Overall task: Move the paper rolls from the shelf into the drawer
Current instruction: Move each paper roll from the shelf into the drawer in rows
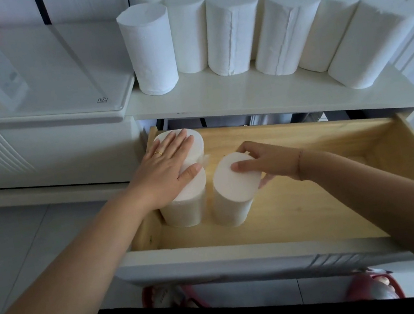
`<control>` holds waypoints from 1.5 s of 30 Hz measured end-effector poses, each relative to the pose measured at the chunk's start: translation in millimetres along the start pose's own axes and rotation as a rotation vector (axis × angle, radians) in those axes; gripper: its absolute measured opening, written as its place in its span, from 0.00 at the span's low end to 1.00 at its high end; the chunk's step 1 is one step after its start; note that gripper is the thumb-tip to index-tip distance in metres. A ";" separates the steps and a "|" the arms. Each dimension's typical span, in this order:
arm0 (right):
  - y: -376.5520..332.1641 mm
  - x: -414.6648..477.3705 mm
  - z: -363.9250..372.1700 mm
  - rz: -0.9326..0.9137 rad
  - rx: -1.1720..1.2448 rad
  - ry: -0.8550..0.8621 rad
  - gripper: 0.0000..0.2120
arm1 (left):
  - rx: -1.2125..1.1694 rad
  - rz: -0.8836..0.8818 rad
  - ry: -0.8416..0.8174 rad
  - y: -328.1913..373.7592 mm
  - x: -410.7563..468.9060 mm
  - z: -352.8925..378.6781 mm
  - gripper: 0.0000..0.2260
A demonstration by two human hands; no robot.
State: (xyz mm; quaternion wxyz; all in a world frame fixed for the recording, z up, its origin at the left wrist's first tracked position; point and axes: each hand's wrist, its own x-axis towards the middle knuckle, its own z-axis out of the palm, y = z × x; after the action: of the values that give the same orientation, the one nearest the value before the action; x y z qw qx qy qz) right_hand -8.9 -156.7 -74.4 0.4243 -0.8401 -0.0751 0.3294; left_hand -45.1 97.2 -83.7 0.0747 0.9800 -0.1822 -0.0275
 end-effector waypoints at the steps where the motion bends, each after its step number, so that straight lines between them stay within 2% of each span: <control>1: 2.1 -4.6 1.3 0.029 -0.004 -0.019 0.13 | 0.003 -0.001 0.001 -0.1 0.2 0.3 0.33; 5: 5.6 -21.3 8.7 0.120 0.010 -0.090 0.17 | 0.015 -0.011 0.005 0.0 0.6 0.7 0.31; 7: 5.5 -26.2 12.1 0.174 0.056 -0.180 0.21 | 0.000 -0.007 0.004 0.9 0.4 0.1 0.31; 11: 4.8 -33.4 22.3 0.297 0.276 -0.352 0.24 | -0.058 -0.038 0.025 -0.1 0.0 -0.3 0.28; 18: -10.0 -38.4 63.0 0.342 0.564 -0.441 0.28 | -0.100 -0.066 0.043 -3.8 1.5 2.2 0.27; 19: -12.7 -37.9 70.8 0.361 0.580 -0.450 0.28 | -0.099 -0.066 0.045 -3.9 1.6 2.5 0.27; 22: -21.8 -35.3 86.0 0.400 0.599 -0.470 0.19 | -0.093 -0.063 0.045 -3.4 1.4 2.7 0.26; 30: -36.0 -27.1 105.7 0.385 0.537 -0.478 0.22 | -0.104 -0.067 0.031 -1.4 0.0 -0.9 0.26; 34: -38.9 -24.3 109.3 0.381 0.563 -0.495 0.15 | -0.111 -0.061 0.033 -0.2 -0.4 -1.3 0.26; 36: -41.6 -26.2 107.3 0.388 0.505 -0.501 0.16 | -0.119 -0.056 0.040 -0.5 -0.7 -1.0 0.26; 37: -45.5 -28.4 104.4 0.358 0.349 -0.489 0.18 | -0.121 -0.059 0.042 -0.5 -0.5 -1.3 0.26; 39: -57.0 -30.4 90.7 0.155 -0.235 -0.406 0.21 | -0.112 -0.074 0.043 -0.4 -0.2 -2.0 0.26; 41: -73.6 -25.1 66.5 -0.090 -0.676 -0.211 0.22 | -0.103 -0.083 0.039 0.1 0.4 -2.3 0.26; 43: -91.8 -16.1 41.3 -0.216 -0.748 0.039 0.24 | -0.144 -0.085 0.038 1.3 0.2 -2.8 0.26; 45: -105.3 -0.9 22.1 -0.286 -0.435 0.306 0.26 | -0.168 -0.081 0.052 1.7 0.3 -2.6 0.26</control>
State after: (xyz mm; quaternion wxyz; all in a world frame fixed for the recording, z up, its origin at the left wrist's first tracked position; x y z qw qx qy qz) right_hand -7.0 -76.2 -2.9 0.2826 -0.9321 -0.1966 0.1123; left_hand -45.2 95.9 -80.9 0.1604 0.9772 -0.1376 -0.0201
